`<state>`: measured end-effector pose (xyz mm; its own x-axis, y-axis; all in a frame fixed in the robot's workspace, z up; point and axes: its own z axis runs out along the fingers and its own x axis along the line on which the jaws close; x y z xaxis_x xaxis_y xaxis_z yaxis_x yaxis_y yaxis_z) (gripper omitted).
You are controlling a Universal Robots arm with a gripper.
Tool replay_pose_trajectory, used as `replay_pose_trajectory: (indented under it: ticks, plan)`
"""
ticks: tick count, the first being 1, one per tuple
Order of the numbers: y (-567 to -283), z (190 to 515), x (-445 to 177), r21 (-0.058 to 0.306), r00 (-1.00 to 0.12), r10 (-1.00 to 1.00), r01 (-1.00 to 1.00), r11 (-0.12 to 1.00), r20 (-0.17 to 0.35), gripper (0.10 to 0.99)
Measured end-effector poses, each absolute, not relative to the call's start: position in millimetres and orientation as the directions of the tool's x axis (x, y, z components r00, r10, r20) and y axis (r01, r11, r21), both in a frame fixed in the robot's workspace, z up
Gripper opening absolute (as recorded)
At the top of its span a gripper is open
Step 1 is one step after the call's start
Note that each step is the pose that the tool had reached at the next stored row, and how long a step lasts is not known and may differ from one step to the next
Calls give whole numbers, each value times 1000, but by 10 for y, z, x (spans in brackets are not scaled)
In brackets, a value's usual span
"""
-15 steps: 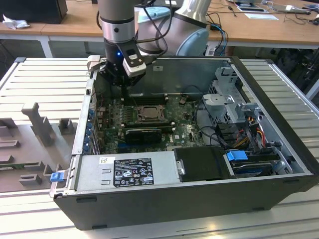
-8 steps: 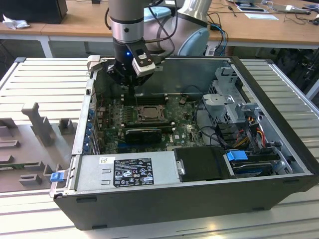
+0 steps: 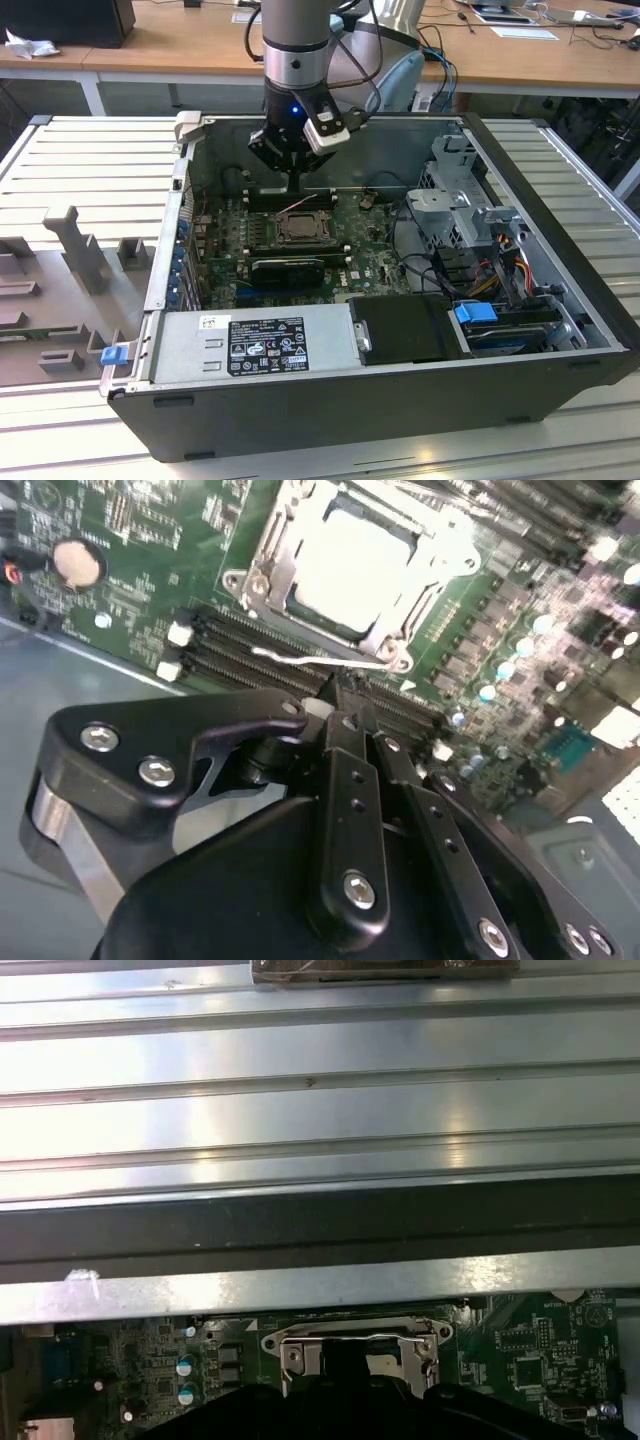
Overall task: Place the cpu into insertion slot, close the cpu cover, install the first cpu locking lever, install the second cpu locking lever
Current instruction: 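Install the first cpu locking lever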
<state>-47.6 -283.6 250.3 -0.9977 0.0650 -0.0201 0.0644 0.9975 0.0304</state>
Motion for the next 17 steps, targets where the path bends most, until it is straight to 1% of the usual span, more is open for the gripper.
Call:
replay_pose_trajectory:
  ticks: [3, 5, 8, 17]
  plan:
    - [-2841, 2495, -478, 33, -997, 63, 62, 998, -48, 106]
    - [-2841, 2484, -477, 33, -998, 47, 45, 998, -51, 106]
    - [-2841, 2459, -463, 40, -999, 3, 1, 999, -50, 106]
    - [-2842, 2382, -392, 59, -1000, 0, -1, 998, -28, 106]
